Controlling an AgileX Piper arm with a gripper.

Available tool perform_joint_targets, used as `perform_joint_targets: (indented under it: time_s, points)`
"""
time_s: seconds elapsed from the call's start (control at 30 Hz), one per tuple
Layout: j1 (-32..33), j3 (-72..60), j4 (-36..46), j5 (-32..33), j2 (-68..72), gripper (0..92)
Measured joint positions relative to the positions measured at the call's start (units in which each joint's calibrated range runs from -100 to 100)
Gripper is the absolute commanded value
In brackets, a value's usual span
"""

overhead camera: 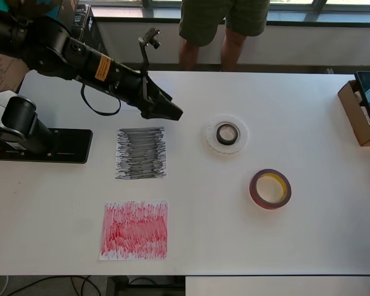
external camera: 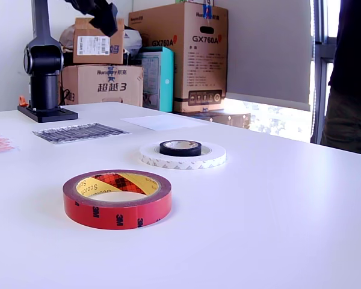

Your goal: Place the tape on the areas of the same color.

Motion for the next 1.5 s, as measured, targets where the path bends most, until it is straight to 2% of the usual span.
perform_joint_targets:
  time_s: [0.23, 0.5, 0.77, 0.9, 1.13, 1.3, 1.5]
  points:
    - [0.0, -2.4, 0.7, -1.1, 8.7, 83.1]
    - [0.3, -13.5, 6.4, 3.5, 16.7, 83.0]
    - [4.9, -33.4, 22.9, 11.0, 26.1, 83.0]
    - [5.8, -42.9, 35.8, 14.1, 30.1, 83.0]
    - [6.4, -54.8, 52.2, 15.4, 35.1, 83.0]
    - [5.1, -58.7, 59.2, 12.9, 36.7, 82.9]
    - [5.1, -59.0, 61.7, 11.1, 41.8, 82.9]
